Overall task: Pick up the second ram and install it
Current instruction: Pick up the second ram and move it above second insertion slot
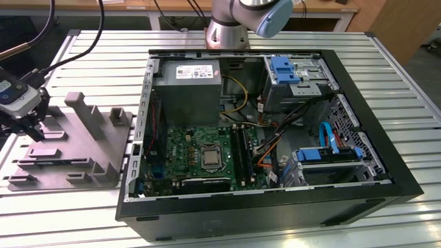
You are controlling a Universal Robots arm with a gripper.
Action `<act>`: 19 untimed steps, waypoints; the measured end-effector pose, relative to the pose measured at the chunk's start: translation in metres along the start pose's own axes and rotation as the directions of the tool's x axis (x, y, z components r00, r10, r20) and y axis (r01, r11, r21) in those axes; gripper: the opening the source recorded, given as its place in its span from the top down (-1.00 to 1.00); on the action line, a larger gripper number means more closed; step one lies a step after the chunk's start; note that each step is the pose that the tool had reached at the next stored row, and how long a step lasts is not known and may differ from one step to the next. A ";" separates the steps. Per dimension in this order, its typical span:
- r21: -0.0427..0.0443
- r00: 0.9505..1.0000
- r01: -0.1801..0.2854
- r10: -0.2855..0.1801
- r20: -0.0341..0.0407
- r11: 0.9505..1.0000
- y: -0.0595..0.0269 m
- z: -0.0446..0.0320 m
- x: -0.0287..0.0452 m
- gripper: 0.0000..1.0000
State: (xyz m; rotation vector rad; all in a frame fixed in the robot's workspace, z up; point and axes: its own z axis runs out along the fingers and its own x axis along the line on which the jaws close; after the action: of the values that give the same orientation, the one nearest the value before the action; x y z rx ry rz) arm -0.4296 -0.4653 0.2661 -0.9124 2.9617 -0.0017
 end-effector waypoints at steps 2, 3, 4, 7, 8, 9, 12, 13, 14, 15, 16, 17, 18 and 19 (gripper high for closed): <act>-0.001 0.999 0.036 -0.036 0.001 0.999 0.0000 0.0006 0.0000 0.80; -0.002 0.999 0.054 -0.054 0.001 0.999 0.0000 0.0009 0.0000 0.80; -0.003 0.997 0.072 -0.072 0.001 0.997 0.0000 0.0012 0.0000 0.80; -0.005 0.992 0.127 -0.127 0.002 0.992 0.0000 0.0021 0.0001 0.80; -0.006 0.989 0.145 -0.145 0.002 0.989 0.0000 0.0024 0.0001 0.80; -0.006 0.987 0.163 -0.163 0.003 0.987 0.0000 0.0027 0.0001 0.80; -0.008 0.976 0.216 -0.215 0.004 0.976 0.0000 0.0036 0.0001 0.80; -0.009 0.972 0.235 -0.235 0.004 0.972 0.0001 0.0040 0.0002 0.80; -0.010 0.968 0.252 -0.252 0.005 0.968 0.0001 0.0043 0.0002 0.80; -0.010 0.963 0.269 -0.269 0.005 0.963 0.0001 0.0045 0.0002 0.80; -0.011 0.958 0.286 -0.286 0.006 0.958 0.0001 0.0049 0.0002 0.80; -0.012 0.953 0.303 -0.303 0.006 0.953 0.0001 0.0052 0.0002 0.80; -0.012 0.947 0.321 -0.321 0.006 0.947 0.0001 0.0056 0.0002 0.80; -0.013 0.941 0.339 -0.339 0.007 0.941 0.0001 0.0059 0.0002 0.80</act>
State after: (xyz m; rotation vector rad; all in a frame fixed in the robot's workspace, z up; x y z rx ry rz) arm -0.4295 -0.4653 0.2602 -1.4089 2.7607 0.0097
